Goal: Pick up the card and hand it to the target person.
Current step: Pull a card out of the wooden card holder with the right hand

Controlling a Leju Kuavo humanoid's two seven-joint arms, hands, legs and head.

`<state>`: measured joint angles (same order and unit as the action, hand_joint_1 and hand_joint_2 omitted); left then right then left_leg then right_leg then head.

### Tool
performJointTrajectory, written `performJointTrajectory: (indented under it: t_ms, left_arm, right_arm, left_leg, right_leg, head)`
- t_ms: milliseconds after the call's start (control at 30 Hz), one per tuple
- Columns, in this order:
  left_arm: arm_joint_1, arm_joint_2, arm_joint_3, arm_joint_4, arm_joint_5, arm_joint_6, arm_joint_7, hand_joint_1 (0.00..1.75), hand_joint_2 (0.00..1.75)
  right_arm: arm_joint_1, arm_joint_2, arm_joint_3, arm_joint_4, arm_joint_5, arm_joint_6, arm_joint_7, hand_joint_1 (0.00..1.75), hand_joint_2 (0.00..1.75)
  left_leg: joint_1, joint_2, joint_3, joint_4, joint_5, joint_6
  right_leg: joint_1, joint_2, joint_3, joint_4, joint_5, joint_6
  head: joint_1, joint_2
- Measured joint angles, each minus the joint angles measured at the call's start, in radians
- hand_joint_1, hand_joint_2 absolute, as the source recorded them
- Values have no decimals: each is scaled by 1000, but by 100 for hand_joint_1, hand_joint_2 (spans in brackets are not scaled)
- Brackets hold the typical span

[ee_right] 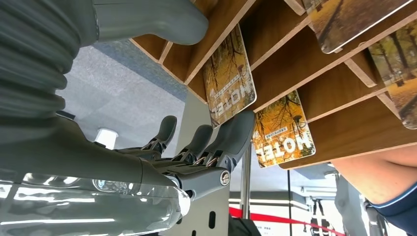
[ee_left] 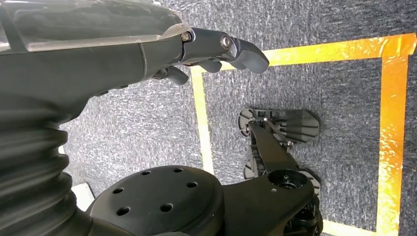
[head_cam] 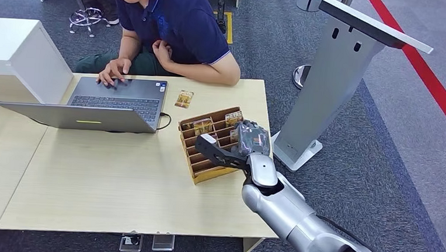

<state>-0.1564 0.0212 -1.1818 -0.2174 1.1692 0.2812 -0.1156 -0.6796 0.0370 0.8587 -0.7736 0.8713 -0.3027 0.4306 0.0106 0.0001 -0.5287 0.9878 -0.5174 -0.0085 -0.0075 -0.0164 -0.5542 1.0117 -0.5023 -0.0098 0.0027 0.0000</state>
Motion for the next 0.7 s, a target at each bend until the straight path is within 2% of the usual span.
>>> performJointTrajectory:
  t_ms: [500,700]
  left_arm:
    - [0,0,0,0,0,-3,0,0,175]
    - [0,0,0,0,0,-5,0,0,175]
  right_arm:
    - [0,-10,0,0,-2,2,0,99,175]
    - [0,-15,0,0,-2,2,2,104,175]
  left_leg:
    - [0,0,0,0,0,0]
    - [0,0,0,0,0,0]
  right_leg:
    - [0,0,0,0,0,0]
    - [0,0,0,0,0,0]
  head:
    - [0,0]
    - [0,0]
